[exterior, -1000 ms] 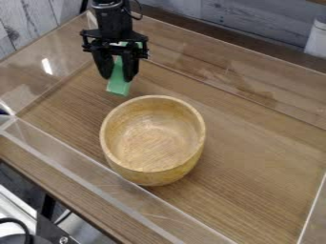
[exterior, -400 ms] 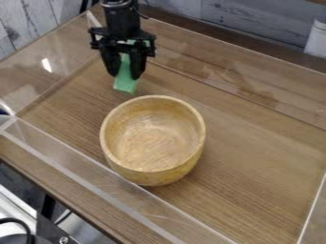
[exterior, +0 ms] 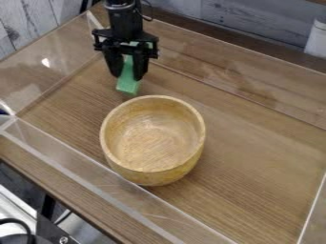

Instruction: Remove the green block from inside the brown bowl and put it on the table

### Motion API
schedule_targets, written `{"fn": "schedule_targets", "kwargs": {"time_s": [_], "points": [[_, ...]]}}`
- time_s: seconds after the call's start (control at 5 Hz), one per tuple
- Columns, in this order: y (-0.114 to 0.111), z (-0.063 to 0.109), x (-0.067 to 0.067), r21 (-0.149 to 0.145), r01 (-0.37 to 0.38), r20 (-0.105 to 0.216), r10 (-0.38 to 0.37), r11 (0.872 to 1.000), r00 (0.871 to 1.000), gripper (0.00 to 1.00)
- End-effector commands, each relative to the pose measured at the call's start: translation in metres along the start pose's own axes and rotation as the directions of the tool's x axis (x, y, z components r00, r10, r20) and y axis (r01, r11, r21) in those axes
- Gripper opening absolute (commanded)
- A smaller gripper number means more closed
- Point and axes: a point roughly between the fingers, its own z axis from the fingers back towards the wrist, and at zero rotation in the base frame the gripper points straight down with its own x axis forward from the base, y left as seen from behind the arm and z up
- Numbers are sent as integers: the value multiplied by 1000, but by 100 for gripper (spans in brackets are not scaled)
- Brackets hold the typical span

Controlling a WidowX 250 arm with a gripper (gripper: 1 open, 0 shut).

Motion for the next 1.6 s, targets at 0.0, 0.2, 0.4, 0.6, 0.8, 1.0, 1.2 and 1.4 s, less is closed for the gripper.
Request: {"fn": "schedule_targets", "kwargs": {"time_s": [0.0, 0.2, 0.4, 0.6, 0.8, 1.0, 1.2, 1.4], "points": [[-4, 18, 13, 16, 18, 64, -19, 1000, 998, 0], [-6, 18, 14, 14, 21, 62, -22, 1000, 998, 0], [-5, 15, 16, 18, 22, 58, -23, 1000, 998, 0], [-6, 13, 17, 20, 23, 54, -24, 1000, 998, 0], [-7, 13, 18, 20, 26, 51, -27, 999, 998, 0], [-8, 11, 19, 21, 29, 50, -30, 999, 998, 0], [-9, 11, 20, 20, 34, 49, -35, 999, 998, 0], [-11, 12, 21, 18, 39, 48, -40, 999, 998, 0]]}}
